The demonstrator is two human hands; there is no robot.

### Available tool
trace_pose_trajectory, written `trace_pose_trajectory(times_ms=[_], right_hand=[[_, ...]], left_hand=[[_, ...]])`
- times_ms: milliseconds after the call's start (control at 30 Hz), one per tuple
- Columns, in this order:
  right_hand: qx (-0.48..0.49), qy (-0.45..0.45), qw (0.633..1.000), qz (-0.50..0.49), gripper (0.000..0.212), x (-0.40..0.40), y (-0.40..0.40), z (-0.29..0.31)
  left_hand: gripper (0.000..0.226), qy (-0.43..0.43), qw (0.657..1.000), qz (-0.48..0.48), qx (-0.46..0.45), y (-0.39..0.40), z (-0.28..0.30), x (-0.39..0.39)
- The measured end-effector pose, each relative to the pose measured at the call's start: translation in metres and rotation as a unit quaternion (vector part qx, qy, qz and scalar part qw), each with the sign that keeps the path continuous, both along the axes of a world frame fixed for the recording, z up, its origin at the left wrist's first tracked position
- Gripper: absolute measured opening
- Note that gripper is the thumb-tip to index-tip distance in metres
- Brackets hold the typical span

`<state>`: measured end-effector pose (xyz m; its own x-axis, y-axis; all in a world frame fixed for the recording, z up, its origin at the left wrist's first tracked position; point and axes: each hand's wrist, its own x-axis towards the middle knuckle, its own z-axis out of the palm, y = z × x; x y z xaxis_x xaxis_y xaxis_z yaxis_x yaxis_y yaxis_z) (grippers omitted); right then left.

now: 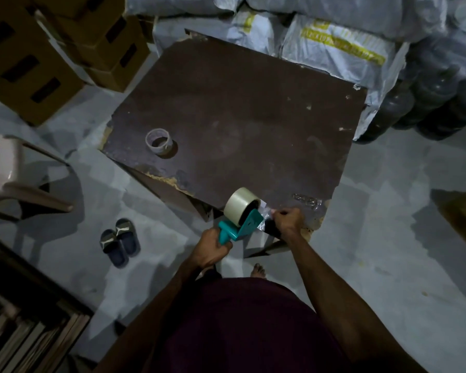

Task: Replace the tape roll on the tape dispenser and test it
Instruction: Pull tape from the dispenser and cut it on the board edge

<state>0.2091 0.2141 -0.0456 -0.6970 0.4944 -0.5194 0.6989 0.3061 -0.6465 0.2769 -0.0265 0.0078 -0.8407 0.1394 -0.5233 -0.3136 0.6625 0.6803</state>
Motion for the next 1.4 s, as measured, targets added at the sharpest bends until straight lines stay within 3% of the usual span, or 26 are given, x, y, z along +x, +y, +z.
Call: trace_pose_trajectory(times_ms=[233, 533, 667, 767, 900, 1100, 1167, 1267, 1400], right_hand=[[0.037, 0.030, 0.998, 0.033, 0.018, 0.003, -0.009, 0.004], [0.141, 0.119, 0.969, 0.167, 0.015, 0.013, -0.006, -0.008], [0.181, 0.131, 0.912, 0.345, 0.035, 0.024, 0.004, -0.014], [0.227, 0.101, 0.880, 0.404, 0.050, 0.040, 0.003, -0.011], [0.350, 0.048, 0.795, 0.494, 0.064, 0.054, -0.001, -0.006], [0.376, -0.038, 0.760, 0.528, 0.073, 0.051, -0.001, 0.001], [0.370, -0.037, 0.763, 0.528, 0.072, 0.050, 0.000, 0.004], [0.371, -0.033, 0.772, 0.515, 0.085, 0.049, 0.001, 0.008], [0.344, -0.025, 0.800, 0.491, 0.090, 0.049, 0.000, 0.009]], left_hand=[[0.004, 0.000, 1.000, -0.007, -0.007, -0.006, -0.005, 0.002], [0.026, -0.020, 0.999, -0.024, -0.040, 0.004, -0.012, 0.006], [0.029, -0.019, 0.998, -0.034, -0.054, 0.008, -0.011, 0.007], [0.033, -0.012, 0.998, -0.038, -0.058, 0.010, -0.009, 0.008], [0.033, -0.005, 0.997, -0.044, -0.063, 0.013, -0.006, 0.011], [0.028, -0.016, 0.997, -0.036, -0.060, 0.016, -0.004, 0.015], [0.030, -0.030, 0.997, -0.036, -0.061, 0.013, -0.003, 0.019], [0.040, -0.048, 0.996, -0.035, -0.074, 0.005, -0.004, 0.025], [0.037, -0.030, 0.992, -0.043, -0.116, 0.015, -0.001, 0.028]])
